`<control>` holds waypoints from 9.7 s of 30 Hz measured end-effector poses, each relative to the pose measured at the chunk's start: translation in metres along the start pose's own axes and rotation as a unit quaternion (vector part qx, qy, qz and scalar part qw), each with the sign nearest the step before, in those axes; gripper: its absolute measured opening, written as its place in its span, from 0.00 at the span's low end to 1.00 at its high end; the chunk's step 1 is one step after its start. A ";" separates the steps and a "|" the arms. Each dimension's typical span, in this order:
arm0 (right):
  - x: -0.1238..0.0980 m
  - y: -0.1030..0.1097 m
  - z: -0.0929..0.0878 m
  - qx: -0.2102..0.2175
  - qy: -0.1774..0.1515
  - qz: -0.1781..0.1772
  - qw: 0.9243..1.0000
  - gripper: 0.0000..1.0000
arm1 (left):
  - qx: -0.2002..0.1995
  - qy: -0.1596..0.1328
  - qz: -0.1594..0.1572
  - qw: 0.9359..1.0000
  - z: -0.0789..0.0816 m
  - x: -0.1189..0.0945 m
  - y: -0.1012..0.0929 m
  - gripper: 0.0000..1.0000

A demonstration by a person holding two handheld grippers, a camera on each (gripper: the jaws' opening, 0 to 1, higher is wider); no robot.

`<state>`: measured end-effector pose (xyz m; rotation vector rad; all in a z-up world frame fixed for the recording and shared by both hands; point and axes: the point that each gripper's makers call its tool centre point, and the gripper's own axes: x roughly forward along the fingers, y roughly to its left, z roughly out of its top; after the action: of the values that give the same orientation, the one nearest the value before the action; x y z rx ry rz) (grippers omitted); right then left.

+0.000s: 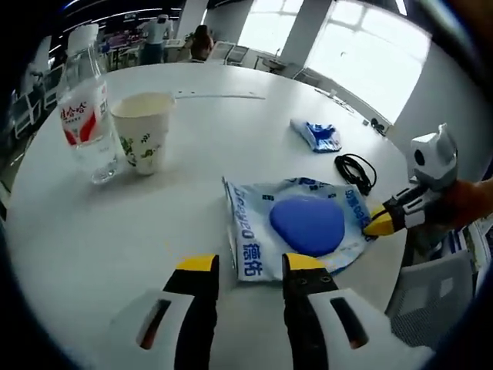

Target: Arrange the tabletop items into an orderly group along one side of the table until the central work area is clear of visible clutter.

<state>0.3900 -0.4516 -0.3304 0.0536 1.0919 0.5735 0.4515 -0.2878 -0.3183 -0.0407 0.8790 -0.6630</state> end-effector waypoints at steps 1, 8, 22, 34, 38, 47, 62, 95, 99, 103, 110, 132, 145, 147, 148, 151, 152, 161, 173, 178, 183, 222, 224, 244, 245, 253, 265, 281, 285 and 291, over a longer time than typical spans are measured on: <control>0.000 0.000 0.000 0.001 -0.001 0.000 1.000 0.00 | -0.001 0.000 -0.002 1.000 0.000 0.000 -0.001 0.29; 0.000 0.000 0.000 0.000 -0.001 0.000 1.000 0.00 | 0.008 0.011 -0.012 1.000 -0.008 0.003 -0.006 0.23; 0.000 0.000 0.000 -0.006 0.000 -0.003 1.000 0.00 | -0.014 0.022 0.005 1.000 -0.013 0.001 0.001 0.00; -0.001 -0.007 0.007 -0.001 -0.014 -0.006 1.000 0.00 | -0.036 0.020 0.011 0.999 -0.006 0.000 -0.001 0.00; -0.002 -0.011 0.013 -0.004 -0.016 -0.009 1.000 0.00 | -0.038 0.012 0.011 0.999 0.001 0.001 -0.004 0.00; -0.005 -0.024 0.038 -0.008 -0.031 -0.013 0.999 0.00 | -0.051 -0.009 0.015 0.999 0.023 0.005 -0.002 0.00; -0.003 -0.045 0.085 -0.038 -0.043 -0.014 0.998 0.00 | -0.099 -0.045 0.034 0.993 0.056 0.012 0.012 0.00; 0.019 -0.069 0.147 -0.050 -0.044 -0.023 0.998 0.00 | -0.140 -0.057 0.068 0.986 0.096 0.036 0.045 0.00; 0.022 -0.070 0.150 -0.051 -0.043 -0.022 0.998 0.00 | -0.142 -0.056 0.071 0.986 0.096 0.037 0.048 0.00; 0.025 -0.071 0.150 -0.053 -0.040 -0.021 0.998 0.00 | -0.145 -0.054 0.074 0.985 0.095 0.039 0.050 0.00; 0.030 -0.070 0.152 -0.042 -0.040 -0.022 0.998 0.00 | -0.148 -0.050 0.077 0.985 0.091 0.042 0.056 0.00; 0.047 -0.072 0.146 -0.027 -0.023 -0.013 0.999 0.00 | -0.173 -0.034 0.080 0.981 0.079 0.047 0.065 0.00; 0.050 -0.077 0.150 -0.005 -0.030 -0.012 0.999 0.00 | -0.188 -0.041 0.088 0.977 0.081 0.051 0.070 0.00; 0.051 -0.078 0.151 -0.001 -0.031 -0.011 0.999 0.00 | -0.191 -0.043 0.089 0.977 0.082 0.052 0.071 0.00; 0.051 -0.078 0.151 -0.001 -0.032 -0.011 0.999 0.00 | -0.191 -0.043 0.089 0.977 0.083 0.052 0.071 0.00; 0.051 -0.080 0.154 0.001 -0.034 -0.012 0.999 0.00 | -0.195 -0.044 0.090 0.976 0.084 0.053 0.072 0.01; 0.051 -0.080 0.154 0.001 -0.035 -0.012 0.999 0.00 | -0.196 -0.045 0.090 0.976 0.084 0.053 0.072 0.01; 0.052 -0.081 0.156 0.000 -0.039 -0.012 0.999 0.00 | -0.201 -0.044 0.089 0.975 0.083 0.054 0.074 0.01; 0.053 -0.082 0.158 -0.008 -0.045 -0.013 0.999 0.03 | -0.195 -0.041 0.082 0.976 0.080 0.052 0.071 0.05; 0.053 -0.083 0.158 -0.006 -0.049 -0.011 0.999 0.04 | -0.192 -0.038 0.082 0.977 0.078 0.053 0.071 0.08; 0.053 -0.083 0.158 -0.004 -0.052 -0.011 0.999 0.04 | -0.189 -0.033 0.080 0.978 0.075 0.050 0.069 0.10; 0.046 -0.088 0.149 0.015 -0.054 -0.019 0.998 0.11 | -0.184 -0.047 0.075 0.979 0.053 0.009 0.068 0.14; 0.043 -0.088 0.147 0.015 -0.055 -0.019 0.998 0.12 | -0.180 -0.048 0.073 0.980 0.053 0.007 0.067 0.15; 0.005 -0.085 0.135 0.000 -0.082 -0.021 0.996 0.15 | -0.140 -0.065 0.058 0.986 0.045 -0.023 0.059 0.25; 0.003 -0.085 0.134 -0.002 -0.083 -0.022 0.996 0.15 | -0.134 -0.065 0.058 0.987 0.044 -0.025 0.058 0.26; -0.013 -0.087 0.122 0.001 -0.096 -0.024 0.995 0.15 | -0.118 -0.076 0.052 0.989 0.037 -0.036 0.052 0.29; -0.035 -0.110 0.104 0.032 -0.113 -0.044 0.992 0.14 | -0.103 -0.078 0.043 0.991 0.032 -0.042 0.042 0.31; -0.057 -0.148 0.103 0.053 -0.132 -0.084 0.986 0.14 | -0.083 -0.082 0.034 0.993 0.031 -0.049 0.030 0.31; -0.064 -0.164 0.105 0.060 -0.136 -0.103 0.984 0.14 | -0.077 -0.082 0.033 0.993 0.030 -0.053 0.027 0.31; -0.070 -0.183 0.109 0.063 -0.137 -0.120 0.981 0.14 | -0.073 -0.083 0.033 0.993 0.030 -0.057 0.026 0.32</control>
<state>0.5354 -0.6149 -0.2794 0.1072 0.8498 0.2697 0.4604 -0.2426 -0.2669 -0.1952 0.7637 -0.5250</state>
